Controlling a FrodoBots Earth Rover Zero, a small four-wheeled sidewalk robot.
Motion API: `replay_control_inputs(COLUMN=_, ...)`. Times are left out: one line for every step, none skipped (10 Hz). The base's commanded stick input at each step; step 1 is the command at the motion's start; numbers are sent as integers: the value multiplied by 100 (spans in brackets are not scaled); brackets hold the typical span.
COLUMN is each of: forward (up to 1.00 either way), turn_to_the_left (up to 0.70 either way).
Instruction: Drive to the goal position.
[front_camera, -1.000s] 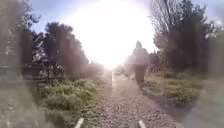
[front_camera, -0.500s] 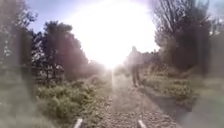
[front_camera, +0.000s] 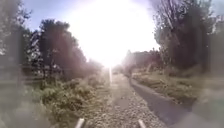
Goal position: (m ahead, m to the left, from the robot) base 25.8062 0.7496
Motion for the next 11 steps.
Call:
replay_control_inputs(forward=50, turn_to_the_left=-19)
replay_control_inputs(forward=50, turn_to_the_left=-35)
replay_control_inputs(forward=50, turn_to_the_left=-44)
replay_control_inputs(forward=50, turn_to_the_left=0)
replay_control_inputs(forward=50, turn_to_the_left=0)
replay_control_inputs(forward=50, turn_to_the_left=0)
replay_control_inputs(forward=50, turn_to_the_left=0)
replay_control_inputs(forward=50, turn_to_the_left=0)
replay_control_inputs(forward=50, turn_to_the_left=0)
replay_control_inputs(forward=50, turn_to_the_left=0)
replay_control_inputs(forward=50, turn_to_the_left=0)
